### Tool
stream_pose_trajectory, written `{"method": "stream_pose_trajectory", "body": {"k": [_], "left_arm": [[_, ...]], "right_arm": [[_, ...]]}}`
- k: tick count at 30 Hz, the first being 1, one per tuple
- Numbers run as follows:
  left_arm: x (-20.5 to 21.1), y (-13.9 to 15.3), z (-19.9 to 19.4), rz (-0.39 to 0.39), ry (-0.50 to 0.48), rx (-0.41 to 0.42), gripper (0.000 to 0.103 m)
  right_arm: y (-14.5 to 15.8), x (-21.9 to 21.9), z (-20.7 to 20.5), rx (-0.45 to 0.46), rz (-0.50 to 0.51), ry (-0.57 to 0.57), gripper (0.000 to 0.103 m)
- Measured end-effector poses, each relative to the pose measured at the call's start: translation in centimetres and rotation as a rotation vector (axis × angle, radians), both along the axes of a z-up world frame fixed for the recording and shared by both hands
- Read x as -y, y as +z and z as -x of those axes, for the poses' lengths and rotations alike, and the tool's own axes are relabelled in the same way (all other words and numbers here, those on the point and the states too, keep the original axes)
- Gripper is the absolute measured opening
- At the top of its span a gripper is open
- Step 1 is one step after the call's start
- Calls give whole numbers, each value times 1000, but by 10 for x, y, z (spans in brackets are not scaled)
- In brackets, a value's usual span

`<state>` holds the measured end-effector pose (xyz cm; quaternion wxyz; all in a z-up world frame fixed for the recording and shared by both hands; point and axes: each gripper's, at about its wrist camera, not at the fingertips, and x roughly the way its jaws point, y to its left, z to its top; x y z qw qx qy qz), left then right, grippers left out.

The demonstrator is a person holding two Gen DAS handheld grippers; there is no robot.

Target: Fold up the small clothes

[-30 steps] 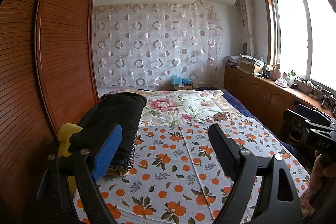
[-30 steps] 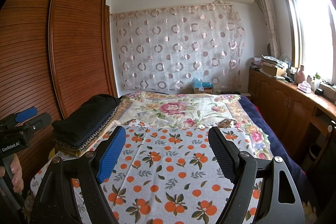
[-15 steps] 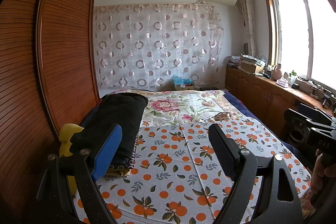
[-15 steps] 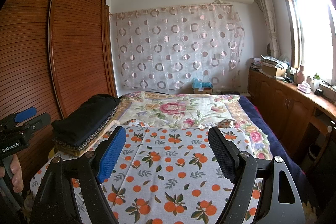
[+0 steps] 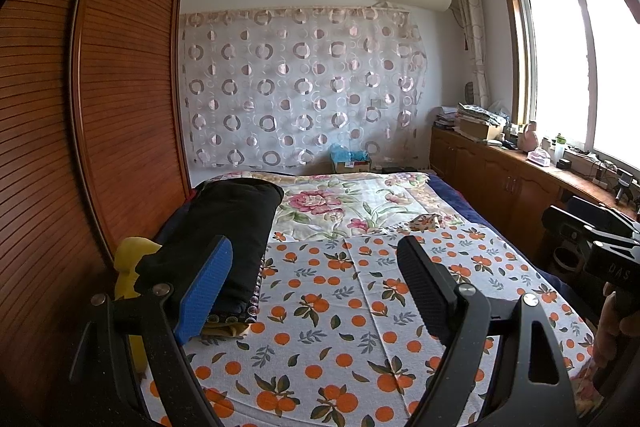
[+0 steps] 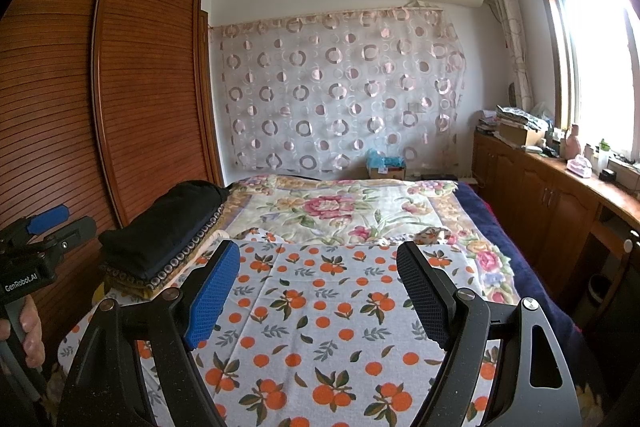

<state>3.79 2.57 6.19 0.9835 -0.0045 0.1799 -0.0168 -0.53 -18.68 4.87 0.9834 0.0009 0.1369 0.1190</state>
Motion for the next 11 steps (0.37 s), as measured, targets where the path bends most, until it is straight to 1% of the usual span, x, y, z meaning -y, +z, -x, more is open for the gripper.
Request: {"method": "stream_pose_trajectory", "body": {"k": [11], "left_arm": [[0, -1, 0, 0, 0, 1, 85]], "right_arm": [[-1, 1, -1, 0, 1, 1, 82]]}}
